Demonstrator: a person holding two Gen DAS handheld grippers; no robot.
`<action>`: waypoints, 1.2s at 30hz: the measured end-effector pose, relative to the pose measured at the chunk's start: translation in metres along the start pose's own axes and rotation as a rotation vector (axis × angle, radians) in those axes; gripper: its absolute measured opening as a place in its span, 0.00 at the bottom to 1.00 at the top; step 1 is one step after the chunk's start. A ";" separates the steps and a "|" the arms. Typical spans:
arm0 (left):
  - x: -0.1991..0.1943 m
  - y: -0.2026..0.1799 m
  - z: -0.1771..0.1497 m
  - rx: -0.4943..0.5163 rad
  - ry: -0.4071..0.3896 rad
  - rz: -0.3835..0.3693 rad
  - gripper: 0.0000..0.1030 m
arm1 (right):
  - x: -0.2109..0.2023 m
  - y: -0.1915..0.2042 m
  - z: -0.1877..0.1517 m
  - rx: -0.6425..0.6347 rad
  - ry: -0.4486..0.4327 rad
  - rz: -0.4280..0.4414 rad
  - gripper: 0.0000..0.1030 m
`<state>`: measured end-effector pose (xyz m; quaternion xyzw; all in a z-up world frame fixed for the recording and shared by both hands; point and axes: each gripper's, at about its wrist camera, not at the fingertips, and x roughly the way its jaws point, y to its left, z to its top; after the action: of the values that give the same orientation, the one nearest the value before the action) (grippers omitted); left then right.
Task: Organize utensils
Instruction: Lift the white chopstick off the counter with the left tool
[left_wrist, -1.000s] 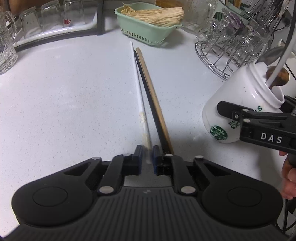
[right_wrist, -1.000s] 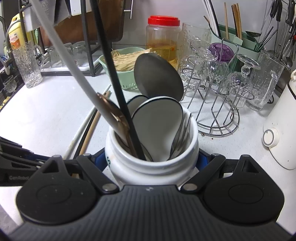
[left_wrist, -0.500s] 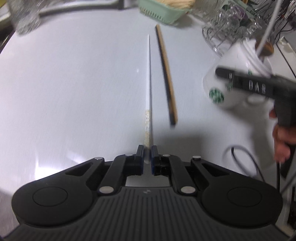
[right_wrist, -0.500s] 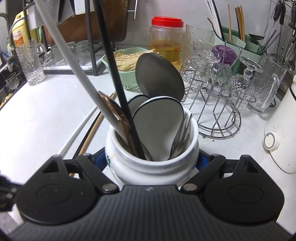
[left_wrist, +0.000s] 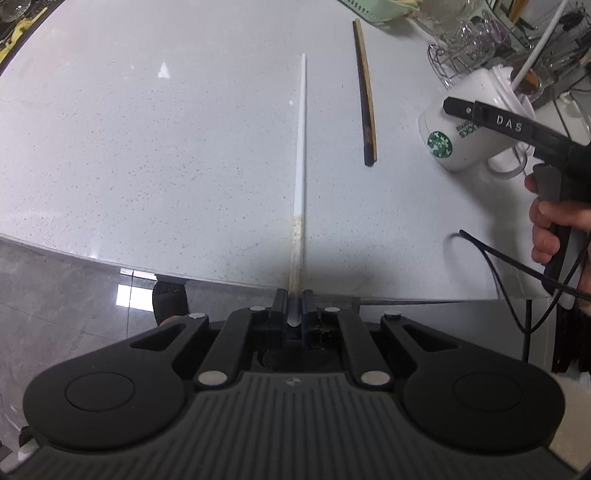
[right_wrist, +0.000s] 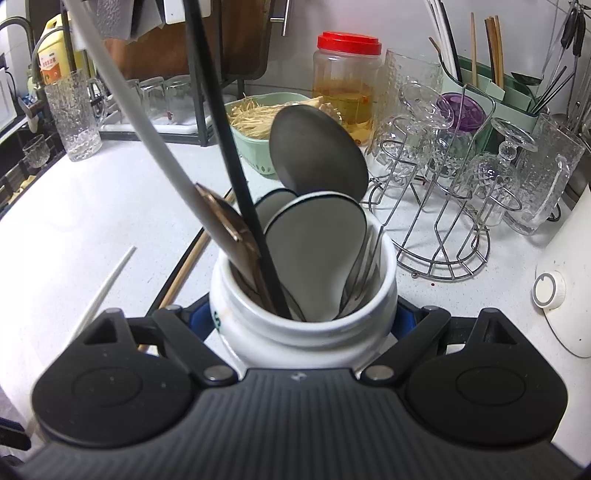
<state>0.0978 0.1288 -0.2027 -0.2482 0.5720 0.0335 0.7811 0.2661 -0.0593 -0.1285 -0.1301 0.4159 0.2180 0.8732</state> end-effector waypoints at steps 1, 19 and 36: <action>0.000 0.002 0.001 -0.002 0.001 0.000 0.08 | 0.000 0.000 0.000 0.002 0.000 -0.002 0.89; 0.025 0.012 -0.005 -0.011 0.022 0.003 0.22 | 0.000 0.001 0.000 0.003 0.003 -0.010 0.90; -0.062 -0.018 0.041 0.063 -0.203 0.037 0.08 | -0.002 0.002 -0.001 0.011 -0.008 -0.016 0.90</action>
<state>0.1185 0.1451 -0.1311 -0.2083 0.4952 0.0547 0.8417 0.2634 -0.0590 -0.1282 -0.1279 0.4128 0.2090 0.8773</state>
